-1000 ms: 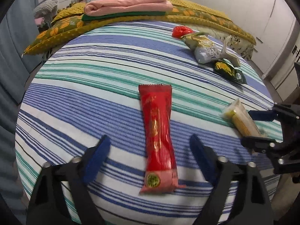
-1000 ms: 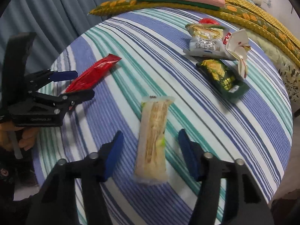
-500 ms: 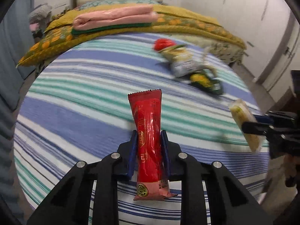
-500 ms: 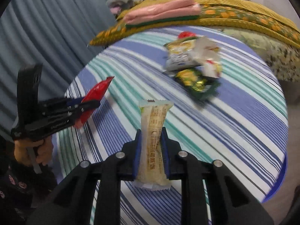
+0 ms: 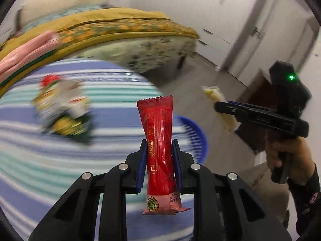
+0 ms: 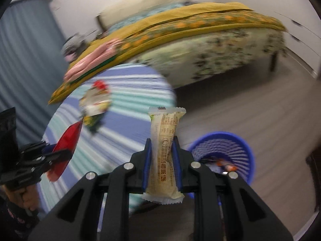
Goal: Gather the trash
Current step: 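Carry both bars over the blue wastebasket and open both tools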
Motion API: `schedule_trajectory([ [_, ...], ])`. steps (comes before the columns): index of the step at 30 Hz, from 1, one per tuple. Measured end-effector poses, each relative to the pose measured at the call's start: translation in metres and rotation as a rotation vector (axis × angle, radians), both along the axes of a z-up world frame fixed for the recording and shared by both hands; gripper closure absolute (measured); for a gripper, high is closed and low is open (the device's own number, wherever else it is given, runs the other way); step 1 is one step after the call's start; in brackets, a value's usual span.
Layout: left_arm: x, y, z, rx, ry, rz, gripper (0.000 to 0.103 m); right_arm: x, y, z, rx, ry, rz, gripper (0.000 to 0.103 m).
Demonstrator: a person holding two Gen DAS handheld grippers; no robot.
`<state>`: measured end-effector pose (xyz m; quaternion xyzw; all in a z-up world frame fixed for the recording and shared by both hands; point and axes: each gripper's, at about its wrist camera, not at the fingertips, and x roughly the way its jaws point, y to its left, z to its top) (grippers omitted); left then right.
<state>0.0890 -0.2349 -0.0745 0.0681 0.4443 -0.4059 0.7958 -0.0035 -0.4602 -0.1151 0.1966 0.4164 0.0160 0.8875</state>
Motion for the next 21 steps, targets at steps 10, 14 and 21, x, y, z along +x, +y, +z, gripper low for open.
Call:
schedule_trajectory([
  [10, 0.002, -0.143, -0.045, 0.06, 0.064, -0.119, 0.079, -0.01, -0.101, -0.067, 0.091, 0.077, -0.179, 0.084],
  [14, 0.013, -0.174, -0.067, 0.083, 0.08, -0.133, 0.078, -0.004, -0.118, -0.093, 0.139, 0.101, -0.199, 0.081],
  [21, 0.023, -0.188, -0.069, 0.059, 0.028, -0.115, 0.028, -0.006, -0.137, -0.114, 0.157, 0.126, -0.26, 0.051],
])
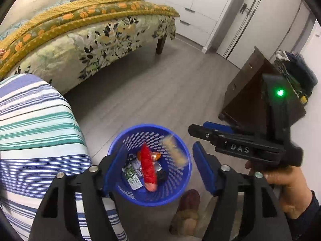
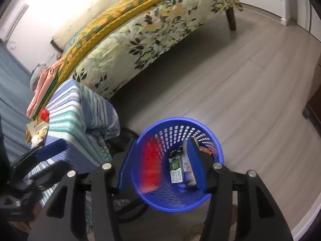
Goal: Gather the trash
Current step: 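Carry both bars over the blue wastebasket and open both tools, then move both open tools back over the bedspread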
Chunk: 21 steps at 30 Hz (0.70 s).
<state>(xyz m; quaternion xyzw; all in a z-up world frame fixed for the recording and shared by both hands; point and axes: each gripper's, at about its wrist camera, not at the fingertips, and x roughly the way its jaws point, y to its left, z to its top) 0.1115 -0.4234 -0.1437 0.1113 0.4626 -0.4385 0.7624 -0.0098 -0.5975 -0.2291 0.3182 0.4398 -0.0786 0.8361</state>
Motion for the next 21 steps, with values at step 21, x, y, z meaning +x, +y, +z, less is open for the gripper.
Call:
schedule_trajectory([
  [21, -0.019, 0.336, 0.003, 0.169, -0.186, 0.527, 0.007, 0.0, 0.246, 0.065, -0.363, -0.147, 0.339, 0.014],
])
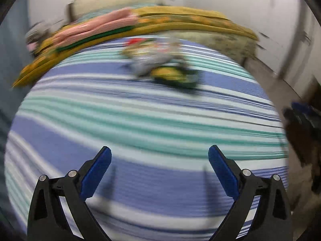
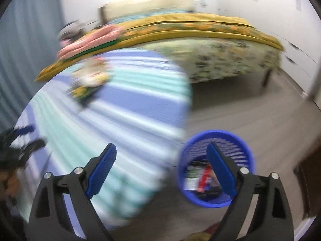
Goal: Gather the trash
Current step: 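Move both open tools back over the bedspread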
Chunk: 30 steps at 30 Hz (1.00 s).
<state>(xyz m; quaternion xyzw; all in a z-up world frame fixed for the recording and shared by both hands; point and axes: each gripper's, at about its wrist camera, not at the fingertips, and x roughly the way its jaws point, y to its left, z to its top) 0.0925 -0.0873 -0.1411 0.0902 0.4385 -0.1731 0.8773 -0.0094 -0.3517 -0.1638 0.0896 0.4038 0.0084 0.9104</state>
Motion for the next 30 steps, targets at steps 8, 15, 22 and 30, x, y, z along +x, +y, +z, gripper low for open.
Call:
schedule_trajectory([
  [8, 0.025, 0.06, -0.01, 0.003, 0.029, 0.103, 0.007, 0.034, 0.104, -0.001, -0.058, 0.042, 0.187, 0.014],
  [15, 0.027, 0.051, -0.017, 0.027, 0.033, 0.066, 0.005, 0.063, 0.118, -0.014, -0.113, 0.085, 0.18, 0.014],
  [22, 0.038, 0.045, -0.011, 0.005, 0.038, 0.032, 0.005, 0.065, 0.123, -0.021, -0.096, 0.078, 0.175, 0.011],
  [30, 0.108, 0.017, 0.035, -0.109, -0.03, 0.063, 0.005, 0.066, 0.125, -0.021, -0.105, 0.075, 0.171, 0.01],
])
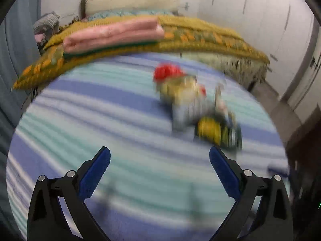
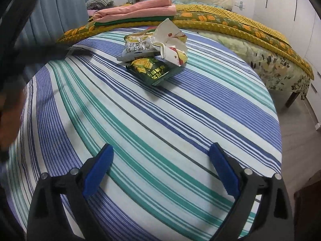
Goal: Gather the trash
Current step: 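Move both open tools back over the bedspread, then grasp the yellow-white chip bag with the left tool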
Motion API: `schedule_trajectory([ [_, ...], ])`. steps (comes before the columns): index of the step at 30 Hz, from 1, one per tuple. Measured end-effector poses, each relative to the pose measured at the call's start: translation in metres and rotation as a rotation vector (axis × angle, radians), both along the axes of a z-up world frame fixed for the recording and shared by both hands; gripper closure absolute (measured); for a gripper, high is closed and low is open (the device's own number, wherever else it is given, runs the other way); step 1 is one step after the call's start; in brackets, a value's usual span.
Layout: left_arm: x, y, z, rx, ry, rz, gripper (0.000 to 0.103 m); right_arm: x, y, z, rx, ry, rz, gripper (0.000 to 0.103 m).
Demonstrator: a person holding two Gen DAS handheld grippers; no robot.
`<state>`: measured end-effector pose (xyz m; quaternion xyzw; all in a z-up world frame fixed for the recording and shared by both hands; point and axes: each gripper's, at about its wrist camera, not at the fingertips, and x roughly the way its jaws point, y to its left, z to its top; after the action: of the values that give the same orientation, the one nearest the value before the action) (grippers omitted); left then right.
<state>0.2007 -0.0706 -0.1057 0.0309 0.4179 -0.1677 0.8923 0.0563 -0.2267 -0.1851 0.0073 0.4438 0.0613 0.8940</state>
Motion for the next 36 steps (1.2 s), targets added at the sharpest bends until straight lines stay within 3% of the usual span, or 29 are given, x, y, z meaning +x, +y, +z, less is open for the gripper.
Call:
schedule_trajectory([
  [4, 0.057, -0.03, 0.011, -0.032, 0.021, 0.027, 0.005, 0.0, 0.0, 0.0, 0.003, 0.0, 0.0, 0.009],
  [9, 0.1, -0.066, -0.009, -0.009, 0.118, 0.014, 0.013, 0.0, 0.0, 0.0, 0.003, 0.0, -0.001, 0.009],
  [14, 0.123, -0.055, -0.019, -0.079, 0.199, 0.091, 0.016, 0.0, 0.0, 0.0, 0.003, 0.0, 0.0, 0.009],
  [18, 0.126, -0.04, -0.026, -0.144, 0.253, 0.118, 0.017, 0.0, 0.0, 0.0, 0.003, 0.0, -0.001, 0.009],
  [23, 0.113, -0.044, -0.029, -0.176, 0.252, 0.037, 0.017, 0.0, 0.0, 0.0, 0.003, 0.0, -0.001, 0.009],
  [28, 0.097, -0.064, -0.031, -0.115, 0.186, -0.069, 0.017, 0.0, 0.0, 0.0, 0.003, 0.0, -0.001, 0.009],
  [31, 0.102, -0.06, -0.03, -0.136, 0.176, -0.031, 0.017, 0.0, 0.0, 0.0, 0.003, 0.0, -0.001, 0.009],
  [36, 0.121, -0.047, -0.034, -0.226, 0.248, 0.055, 0.019, 0.0, 0.0, 0.0, 0.003, -0.001, 0.0, 0.009],
])
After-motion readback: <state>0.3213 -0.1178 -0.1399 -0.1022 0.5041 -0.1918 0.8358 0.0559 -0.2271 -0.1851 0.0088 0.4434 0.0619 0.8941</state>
